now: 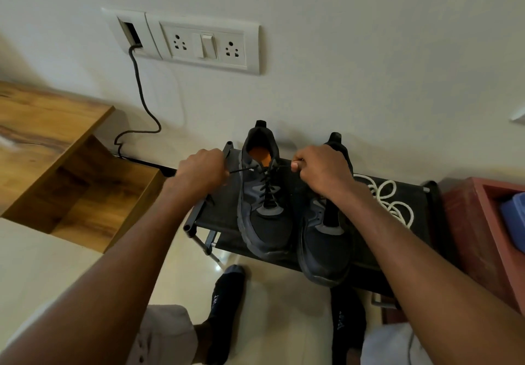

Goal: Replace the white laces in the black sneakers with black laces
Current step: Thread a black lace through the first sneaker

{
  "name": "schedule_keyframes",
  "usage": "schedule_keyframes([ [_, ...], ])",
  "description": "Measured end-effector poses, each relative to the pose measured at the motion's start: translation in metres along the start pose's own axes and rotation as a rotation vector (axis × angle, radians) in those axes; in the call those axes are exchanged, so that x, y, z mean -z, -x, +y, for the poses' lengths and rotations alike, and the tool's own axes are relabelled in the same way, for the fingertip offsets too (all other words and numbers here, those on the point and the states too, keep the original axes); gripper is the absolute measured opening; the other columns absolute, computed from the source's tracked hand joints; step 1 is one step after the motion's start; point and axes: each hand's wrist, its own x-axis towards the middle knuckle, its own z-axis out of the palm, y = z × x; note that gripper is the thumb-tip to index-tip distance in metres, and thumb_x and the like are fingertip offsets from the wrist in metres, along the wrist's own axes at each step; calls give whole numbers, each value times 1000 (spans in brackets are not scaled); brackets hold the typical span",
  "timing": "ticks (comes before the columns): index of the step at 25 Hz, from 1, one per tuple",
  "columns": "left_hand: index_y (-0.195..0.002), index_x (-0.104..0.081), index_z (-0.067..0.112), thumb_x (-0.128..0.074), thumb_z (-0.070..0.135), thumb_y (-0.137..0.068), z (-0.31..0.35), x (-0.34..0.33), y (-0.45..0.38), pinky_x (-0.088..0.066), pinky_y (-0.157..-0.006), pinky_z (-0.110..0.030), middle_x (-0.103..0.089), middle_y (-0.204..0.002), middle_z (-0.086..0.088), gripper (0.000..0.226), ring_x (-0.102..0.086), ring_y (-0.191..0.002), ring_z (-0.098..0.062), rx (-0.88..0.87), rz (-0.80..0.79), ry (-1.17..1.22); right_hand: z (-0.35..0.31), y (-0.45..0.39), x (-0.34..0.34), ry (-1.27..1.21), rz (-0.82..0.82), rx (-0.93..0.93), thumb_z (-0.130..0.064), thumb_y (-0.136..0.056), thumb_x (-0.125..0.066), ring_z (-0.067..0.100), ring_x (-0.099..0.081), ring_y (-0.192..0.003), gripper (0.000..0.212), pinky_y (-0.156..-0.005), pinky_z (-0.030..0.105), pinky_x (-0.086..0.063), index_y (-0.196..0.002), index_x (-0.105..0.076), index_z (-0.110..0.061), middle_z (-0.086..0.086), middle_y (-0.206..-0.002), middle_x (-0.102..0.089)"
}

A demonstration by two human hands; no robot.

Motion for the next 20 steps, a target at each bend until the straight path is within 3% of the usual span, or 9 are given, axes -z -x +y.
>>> schedule_keyframes([
  [4, -80, -72, 18, -64, 44, -99, -17, 41, 13, -55, -88, -43, -71, -84, -4, 33, -66, -83, -24, 29, -41, 40, 13, 6, 13, 182, -7, 58, -30, -104, -54, 30, -49, -115, 23, -92, 47, -45, -103, -76, -23, 2, -117, -55],
  [6, -75, -71, 17, -60, 46, -101, -25, 60, 25, -49, -85, -38, -71, -86, -4, 41, -65, -85, -23, 3, -37, 199, 16, 9, 23, 132, -35, 49, -36, -103, -58, 25, -51, -113, 22, -91, 42, -44, -102, -75, -22, 1, -120, -57],
  [9, -83, -73, 7, -57, 45, -103, -35, 77, 40, -47, -88, -38, -74, -87, -5, 45, -69, -87, -18, 19, 16, 522, 14, 14, 47, -385, -152, -34, -34, -102, -66, 17, -58, -72, 30, -68, 27, -42, -82, -74, -13, 6, -84, -68],
  [11, -85, -71, 8, -58, 46, -102, -32, 81, 49, -53, -83, -39, -73, -80, -9, 44, -71, -80, -21, 19, 70, 672, 7, 23, 59, -667, -210, -76, -33, -103, -64, 18, -62, -72, 33, -69, 29, -44, -89, -75, -6, 15, -80, -70],
  [13, -83, -71, 9, -60, 46, -102, -24, 81, 51, -55, -73, -34, -66, -77, -7, 43, -64, -72, -20, 11, 150, 722, 2, 27, 65, -775, -217, -33, -30, -105, -62, 17, -63, -69, 30, -68, 28, -49, -92, -72, -5, 12, -76, -70],
  [15, -82, -71, 7, -62, 41, -101, -20, 79, 49, -49, -63, -29, -62, -75, -3, 40, -58, -67, -17, 65, 267, 685, 6, 24, 67, -739, -65, -76, -27, -103, -65, 18, -60, -65, 25, -61, 28, -49, -88, -73, -8, 3, -73, -66],
  [17, -87, -73, 0, -64, 33, -100, -25, 71, 43, -49, -64, -30, -65, -74, -7, 37, -57, -65, -19, 181, 348, 620, 22, 19, 66, -483, 143, -182, -29, -99, -68, 22, -66, -80, 23, -70, 30, -47, -85, -76, -13, 2, -86, -72],
  [20, -92, -73, -4, -63, 25, -97, -39, 53, 37, -52, -64, -34, -67, -76, -12, 31, -61, -67, -24, 335, 353, 495, 43, 22, 49, -444, 174, -350, -30, -97, -71, 29, -69, -94, 23, -80, 32, -49, -80, -77, -15, 9, -95, -75],
])
